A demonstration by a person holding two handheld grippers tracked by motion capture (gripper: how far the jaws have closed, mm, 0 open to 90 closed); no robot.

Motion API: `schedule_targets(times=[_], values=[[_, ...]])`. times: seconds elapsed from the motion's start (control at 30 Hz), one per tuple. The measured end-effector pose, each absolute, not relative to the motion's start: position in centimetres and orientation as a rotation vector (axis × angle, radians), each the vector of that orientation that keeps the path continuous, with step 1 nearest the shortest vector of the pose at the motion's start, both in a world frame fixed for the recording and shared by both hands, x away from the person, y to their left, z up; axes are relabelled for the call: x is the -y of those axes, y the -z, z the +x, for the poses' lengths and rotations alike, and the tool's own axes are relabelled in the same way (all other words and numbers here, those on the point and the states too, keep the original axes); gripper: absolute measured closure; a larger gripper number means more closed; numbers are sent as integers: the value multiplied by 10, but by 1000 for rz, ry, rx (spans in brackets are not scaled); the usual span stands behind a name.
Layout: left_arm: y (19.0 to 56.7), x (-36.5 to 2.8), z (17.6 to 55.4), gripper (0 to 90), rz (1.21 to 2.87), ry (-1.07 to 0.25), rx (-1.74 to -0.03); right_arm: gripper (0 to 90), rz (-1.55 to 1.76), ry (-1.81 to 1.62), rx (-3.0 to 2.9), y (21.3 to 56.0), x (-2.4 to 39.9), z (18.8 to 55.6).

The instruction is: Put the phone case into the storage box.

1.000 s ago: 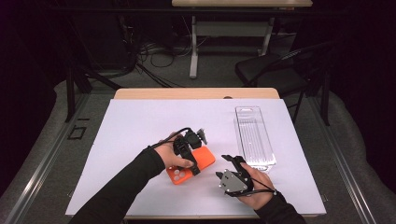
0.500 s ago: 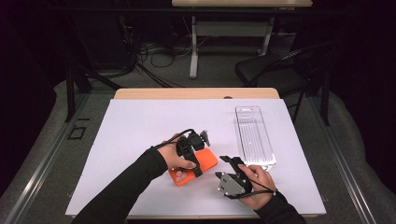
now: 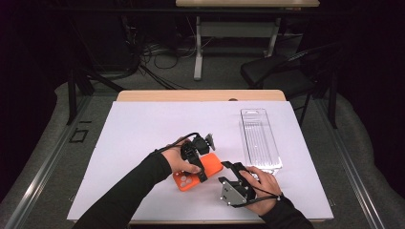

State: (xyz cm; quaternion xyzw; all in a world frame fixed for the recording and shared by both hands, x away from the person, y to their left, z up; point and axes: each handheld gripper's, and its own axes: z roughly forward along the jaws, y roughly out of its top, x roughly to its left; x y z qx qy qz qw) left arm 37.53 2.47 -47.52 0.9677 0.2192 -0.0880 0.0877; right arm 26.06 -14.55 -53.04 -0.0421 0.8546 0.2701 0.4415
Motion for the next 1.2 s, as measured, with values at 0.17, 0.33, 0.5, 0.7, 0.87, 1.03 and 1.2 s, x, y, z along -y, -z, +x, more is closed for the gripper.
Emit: schedule_targets(times=[0.17,0.33,0.5,0.7,0.87,1.03,1.2], values=[[476,-24,375,154,2883,274,-653,446,-167,-628,-2113,533,144,259],[477,-24,375,154,2885,280,-649,455,-211,-597,-2097,535,142,260],[478,-23,375,154,2886,287,-652,464,-219,-598,-2093,540,140,258],[479,-22,375,154,2883,299,-644,476,-262,-570,-2079,540,138,258],[480,-21,374,154,2884,318,-641,506,-313,-539,-2059,542,136,257],[481,-20,374,154,2883,324,-643,541,-339,-506,-2034,544,136,257],[482,-18,374,154,2879,338,-647,576,-363,-494,-2004,546,134,256]])
